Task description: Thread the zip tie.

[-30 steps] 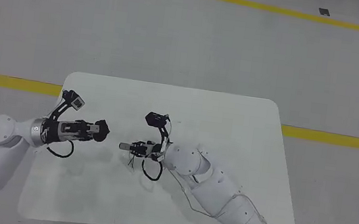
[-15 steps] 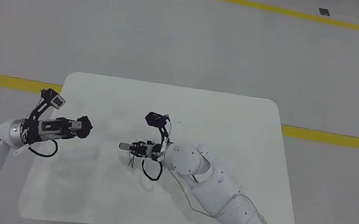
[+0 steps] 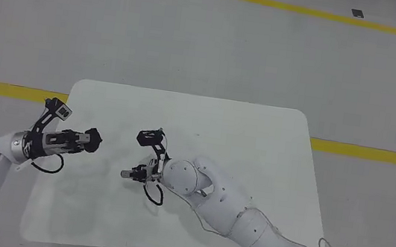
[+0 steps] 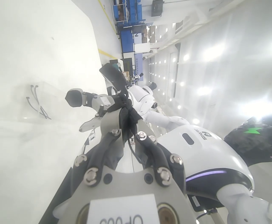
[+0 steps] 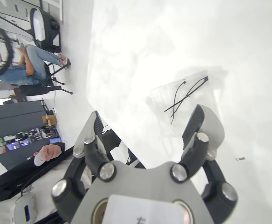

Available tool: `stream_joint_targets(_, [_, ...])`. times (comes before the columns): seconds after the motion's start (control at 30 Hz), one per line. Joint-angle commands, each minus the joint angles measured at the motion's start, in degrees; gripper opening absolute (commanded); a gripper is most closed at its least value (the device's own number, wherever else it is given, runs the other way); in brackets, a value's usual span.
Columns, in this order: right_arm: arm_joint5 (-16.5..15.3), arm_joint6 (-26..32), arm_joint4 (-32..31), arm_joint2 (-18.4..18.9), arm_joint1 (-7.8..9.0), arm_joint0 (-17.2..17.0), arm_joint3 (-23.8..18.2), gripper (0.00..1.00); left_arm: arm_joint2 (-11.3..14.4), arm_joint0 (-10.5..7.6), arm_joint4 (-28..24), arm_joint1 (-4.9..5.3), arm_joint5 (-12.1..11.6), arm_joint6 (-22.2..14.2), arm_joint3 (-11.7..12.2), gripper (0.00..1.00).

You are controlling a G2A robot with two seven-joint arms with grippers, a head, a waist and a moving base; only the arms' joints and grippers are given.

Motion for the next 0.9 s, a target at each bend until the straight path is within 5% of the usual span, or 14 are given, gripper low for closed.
stream_joint_targets(0.0, [0.00, 0.77, -1.36, 0.20, -1.25, 0.28, 1.83, 1.00, 0.00, 0.00, 0.00, 0.00, 0.00, 0.00, 0.00, 0.00])
stream_joint_targets(0.2, [0.00, 3.16, -8.40, 2.91, -5.54, -0.44, 6.22, 1.00, 0.00, 0.00, 0.00, 0.00, 0.00, 0.00, 0.00, 0.00])
stream_joint_targets(0.47, [0.00, 9.62, -20.53, 8.46, -10.41, -4.50, 6.35, 1.00, 0.00, 0.00, 0.00, 0.00, 0.00, 0.00, 0.00, 0.00])
stream_joint_targets(0.87, [-0.31, 8.71, -23.19, 8.17, -10.65, -5.47, 5.39, 1.00, 0.00, 0.00, 0.00, 0.00, 0.00, 0.00, 0.00, 0.00])
